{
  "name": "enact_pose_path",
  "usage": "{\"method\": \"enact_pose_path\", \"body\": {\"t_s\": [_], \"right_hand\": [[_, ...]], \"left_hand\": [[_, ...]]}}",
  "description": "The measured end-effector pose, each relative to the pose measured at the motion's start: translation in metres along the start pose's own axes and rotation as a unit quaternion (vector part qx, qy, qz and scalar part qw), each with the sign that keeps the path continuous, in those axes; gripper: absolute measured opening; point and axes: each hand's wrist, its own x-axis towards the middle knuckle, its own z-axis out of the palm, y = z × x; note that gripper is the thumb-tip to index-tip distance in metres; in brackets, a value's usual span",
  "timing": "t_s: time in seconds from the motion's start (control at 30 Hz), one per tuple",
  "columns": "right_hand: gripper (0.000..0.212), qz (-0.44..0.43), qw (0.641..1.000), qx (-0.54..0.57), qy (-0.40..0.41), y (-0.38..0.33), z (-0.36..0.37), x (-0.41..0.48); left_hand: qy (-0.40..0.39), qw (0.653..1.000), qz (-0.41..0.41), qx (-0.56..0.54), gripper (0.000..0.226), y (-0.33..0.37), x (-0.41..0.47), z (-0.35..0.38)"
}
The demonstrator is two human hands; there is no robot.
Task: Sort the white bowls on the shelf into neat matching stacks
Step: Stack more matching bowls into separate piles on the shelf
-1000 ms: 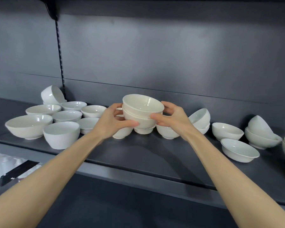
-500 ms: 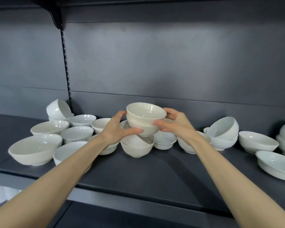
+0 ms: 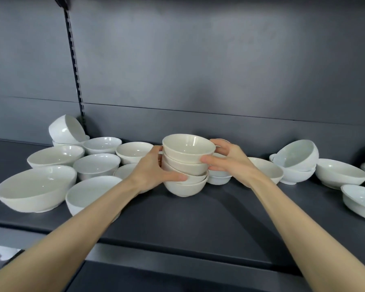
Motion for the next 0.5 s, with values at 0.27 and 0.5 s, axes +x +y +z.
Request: {"method": "enact_pose_path", "body": {"t_s": [0.27,0.5], "right_hand": [[0.044,0.012,0.999,-0.034,-0.012,0.0003,-0.0015,0.0034],[0.056,0.02,0.997,-0.073,-0.012,0.0028,-0.0014,0.0018]], "left_hand": [[0.021,0.999,-0.006,0.047,0.082,-0.0057,0.0005,0.0074],[0.013,0.997,0.006,0.071,0.077,-0.008,-0.0022,0.0074]]}}
